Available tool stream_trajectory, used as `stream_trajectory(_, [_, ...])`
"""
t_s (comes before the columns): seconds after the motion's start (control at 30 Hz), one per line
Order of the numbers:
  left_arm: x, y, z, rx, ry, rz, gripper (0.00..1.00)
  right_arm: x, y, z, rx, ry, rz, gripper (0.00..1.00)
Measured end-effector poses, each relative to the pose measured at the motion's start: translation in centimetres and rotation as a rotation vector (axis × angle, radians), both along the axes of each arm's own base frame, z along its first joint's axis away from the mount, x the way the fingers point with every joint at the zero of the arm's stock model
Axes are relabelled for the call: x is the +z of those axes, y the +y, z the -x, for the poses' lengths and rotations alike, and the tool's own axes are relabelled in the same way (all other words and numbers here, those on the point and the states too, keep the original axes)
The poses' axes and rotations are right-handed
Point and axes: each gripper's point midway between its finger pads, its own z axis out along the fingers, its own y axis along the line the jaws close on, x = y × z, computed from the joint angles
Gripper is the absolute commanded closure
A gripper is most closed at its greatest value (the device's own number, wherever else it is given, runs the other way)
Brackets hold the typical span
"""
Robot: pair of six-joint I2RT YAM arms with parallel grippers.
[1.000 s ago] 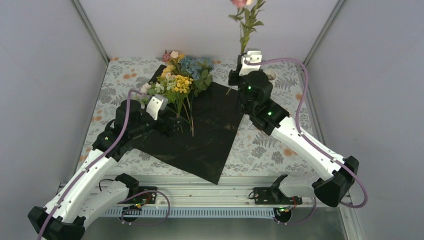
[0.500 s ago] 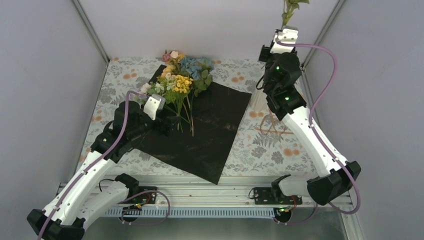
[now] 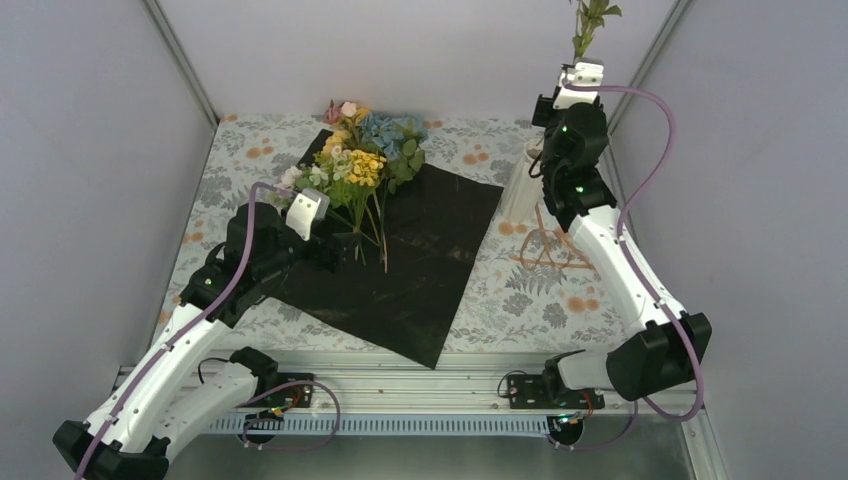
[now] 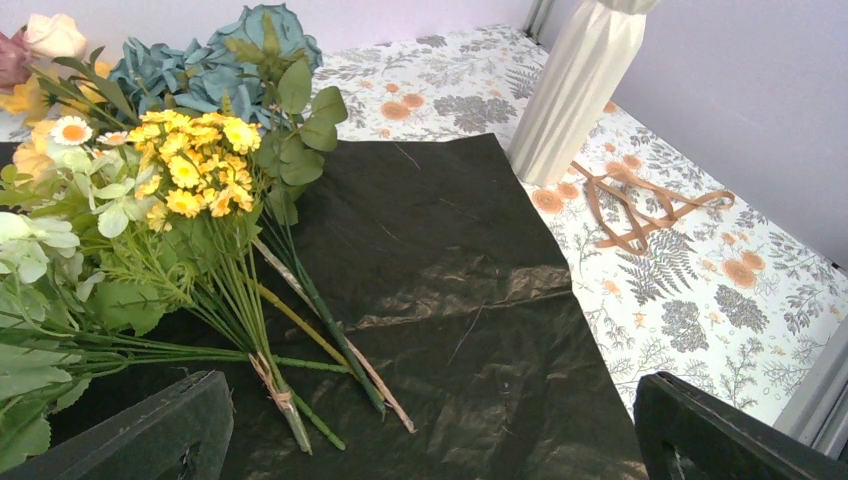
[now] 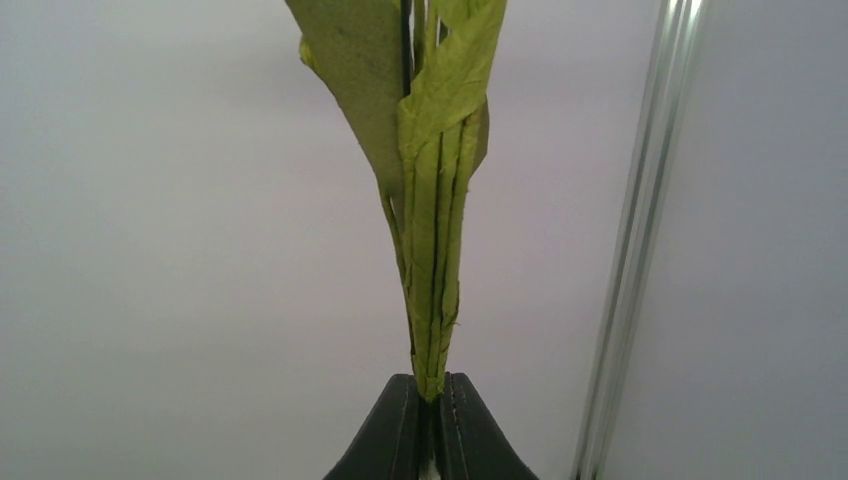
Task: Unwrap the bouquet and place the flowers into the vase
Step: Insert the fake flower into the vase.
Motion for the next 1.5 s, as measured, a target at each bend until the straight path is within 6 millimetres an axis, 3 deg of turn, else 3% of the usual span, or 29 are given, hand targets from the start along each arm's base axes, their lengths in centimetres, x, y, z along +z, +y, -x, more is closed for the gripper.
stream_trajectory(0.77, [0.0, 0.0, 0.0, 0.000, 0.000, 0.000, 0.00, -13.4, 0.1, -3.7, -0.006, 0.320, -0.040, 0.89])
stream_trajectory(1.27, [-0.1, 0.1, -0.1, 0.004, 0.001, -0.003, 0.00, -16.9, -0.4, -3.2, -0.044, 0.446, -0.087, 0.71])
stream_trajectory(1.5, [-0.3, 0.4, -0.4, 0.030, 0.001, -0.015, 0.00, -15.8, -0.3, -2.8, -0.040, 0.489, -0.136, 0.55])
